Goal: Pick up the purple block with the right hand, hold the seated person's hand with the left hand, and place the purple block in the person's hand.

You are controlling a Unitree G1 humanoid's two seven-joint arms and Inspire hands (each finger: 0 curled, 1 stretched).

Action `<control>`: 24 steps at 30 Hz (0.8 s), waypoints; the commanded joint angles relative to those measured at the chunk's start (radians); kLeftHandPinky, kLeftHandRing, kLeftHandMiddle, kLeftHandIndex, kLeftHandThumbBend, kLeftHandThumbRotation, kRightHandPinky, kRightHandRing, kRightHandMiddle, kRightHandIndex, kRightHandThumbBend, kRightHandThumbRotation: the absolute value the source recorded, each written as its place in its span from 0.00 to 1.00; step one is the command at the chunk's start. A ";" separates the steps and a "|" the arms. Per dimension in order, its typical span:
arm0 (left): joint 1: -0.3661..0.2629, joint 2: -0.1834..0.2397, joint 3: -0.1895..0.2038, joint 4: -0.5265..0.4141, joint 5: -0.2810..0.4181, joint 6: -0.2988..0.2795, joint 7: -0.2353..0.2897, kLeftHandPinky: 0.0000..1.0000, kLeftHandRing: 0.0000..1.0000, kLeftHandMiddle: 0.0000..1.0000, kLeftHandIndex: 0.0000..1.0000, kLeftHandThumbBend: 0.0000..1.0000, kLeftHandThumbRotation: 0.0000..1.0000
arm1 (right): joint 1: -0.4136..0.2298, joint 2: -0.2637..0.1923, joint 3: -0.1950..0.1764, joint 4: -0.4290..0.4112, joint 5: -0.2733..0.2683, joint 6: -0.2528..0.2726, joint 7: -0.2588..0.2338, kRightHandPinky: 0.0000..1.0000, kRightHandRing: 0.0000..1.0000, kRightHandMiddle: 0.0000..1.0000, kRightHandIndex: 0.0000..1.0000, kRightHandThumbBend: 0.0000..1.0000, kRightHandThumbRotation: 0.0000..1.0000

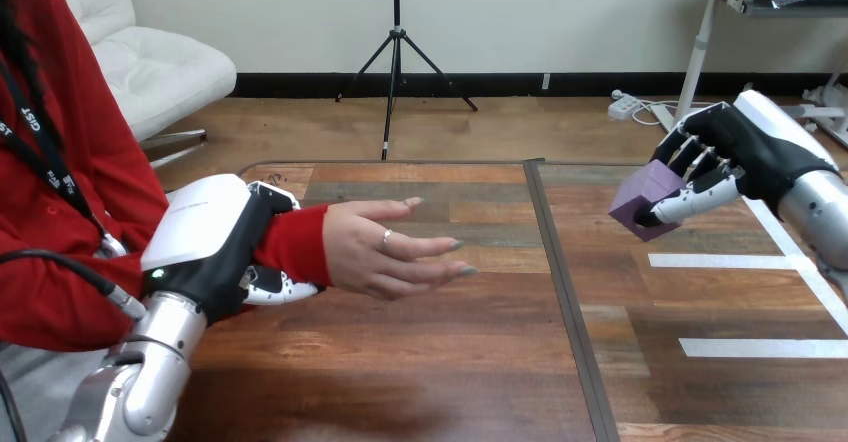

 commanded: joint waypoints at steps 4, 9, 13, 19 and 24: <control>-0.213 -0.056 0.044 -0.130 -0.034 -0.022 0.034 0.17 0.23 0.31 0.33 0.64 0.00 | -0.033 0.033 -0.044 -0.098 0.038 -0.008 -0.026 0.38 0.42 0.47 0.48 0.76 0.00; -0.233 -0.076 0.032 -0.129 -0.029 -0.009 0.017 0.18 0.24 0.32 0.34 0.66 0.00 | -0.035 0.043 -0.044 -0.118 0.038 0.010 -0.021 0.38 0.42 0.47 0.48 0.76 0.00; -0.252 -0.099 0.021 -0.115 -0.029 -0.004 0.012 0.18 0.24 0.33 0.34 0.66 0.00 | -0.036 0.049 -0.046 -0.127 0.042 0.004 -0.016 0.38 0.42 0.47 0.48 0.76 0.00; -0.275 -0.126 0.008 -0.100 -0.025 0.000 0.008 0.19 0.25 0.33 0.34 0.67 0.00 | -0.033 0.059 -0.051 -0.164 0.056 -0.003 0.001 0.37 0.42 0.47 0.48 0.76 0.00; -0.292 -0.149 -0.002 -0.088 -0.021 0.009 0.003 0.19 0.25 0.34 0.35 0.66 0.00 | -0.032 0.066 -0.053 -0.194 0.062 0.003 0.011 0.36 0.41 0.47 0.48 0.76 0.00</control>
